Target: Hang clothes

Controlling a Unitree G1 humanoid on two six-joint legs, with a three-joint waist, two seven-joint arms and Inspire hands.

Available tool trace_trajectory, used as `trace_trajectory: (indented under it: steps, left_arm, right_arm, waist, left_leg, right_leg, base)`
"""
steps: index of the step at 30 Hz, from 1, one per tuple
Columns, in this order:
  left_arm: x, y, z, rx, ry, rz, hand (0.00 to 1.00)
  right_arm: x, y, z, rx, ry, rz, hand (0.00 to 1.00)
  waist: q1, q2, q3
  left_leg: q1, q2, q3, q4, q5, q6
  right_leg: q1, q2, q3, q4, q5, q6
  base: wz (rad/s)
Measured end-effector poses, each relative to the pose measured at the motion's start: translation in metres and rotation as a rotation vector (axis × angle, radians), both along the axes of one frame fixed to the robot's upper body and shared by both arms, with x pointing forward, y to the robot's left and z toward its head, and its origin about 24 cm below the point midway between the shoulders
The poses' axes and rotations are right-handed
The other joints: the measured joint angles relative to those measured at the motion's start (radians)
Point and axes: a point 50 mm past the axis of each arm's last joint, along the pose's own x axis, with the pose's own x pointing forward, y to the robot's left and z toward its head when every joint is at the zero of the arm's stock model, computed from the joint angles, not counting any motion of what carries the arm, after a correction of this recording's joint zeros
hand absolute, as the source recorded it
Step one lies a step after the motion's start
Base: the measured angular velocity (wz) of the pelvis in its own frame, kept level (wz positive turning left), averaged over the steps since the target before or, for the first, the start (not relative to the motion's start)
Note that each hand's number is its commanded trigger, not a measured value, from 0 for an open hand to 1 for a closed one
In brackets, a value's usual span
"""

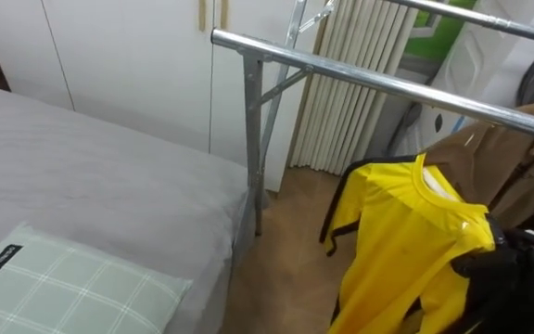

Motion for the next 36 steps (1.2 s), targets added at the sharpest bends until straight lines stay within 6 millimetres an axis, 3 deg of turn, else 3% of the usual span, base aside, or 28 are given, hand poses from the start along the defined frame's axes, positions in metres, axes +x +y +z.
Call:
trace_trajectory:
  steps: [9,21,31,36]
  left_arm:
    - [0.004,0.0,0.001,0.014,-0.007,-0.02,0.0]
    - [0.007,-0.002,0.0,0.016,-0.01,-0.033,0.0]
    - [0.008,-0.003,0.0,0.014,-0.013,-0.044,0.0]
    - [0.01,-0.002,0.001,0.02,-0.023,-0.048,0.0]
  right_arm:
    - [-0.005,0.001,-0.009,-0.064,0.071,0.017,1.0]
    - [0.009,0.001,0.007,-0.303,0.078,0.12,1.0]
    - [0.019,0.012,0.022,-0.386,-0.031,0.206,1.0]
    - [0.014,0.013,0.019,-0.43,-0.027,0.239,1.0]
  waist:
    - [0.005,0.001,0.0006]
    - [0.018,0.006,0.0025]
    - [0.004,0.011,0.0023]
    - [-0.011,0.014,0.0003]
  left_leg:
    - [-0.009,0.001,-0.004,-0.004,0.0,0.0]
    - [-0.009,0.001,0.002,-0.01,0.0,-0.001]
    - [-0.026,0.001,-0.014,-0.005,0.0,-0.001]
    - [-0.028,0.0,-0.039,-0.003,0.0,-0.001]
  right_leg:
    - [-0.007,0.001,-0.005,-0.003,0.001,0.0]
    - [-0.014,0.0,-0.005,-0.001,0.002,0.0]
    - [-0.017,-0.003,-0.02,-0.004,0.001,-0.001]
    - [-0.003,-0.007,-0.044,-0.019,0.0,-0.001]
  base:
    - [0.02]
    - [0.0]
    - [0.05]
    - [0.15]
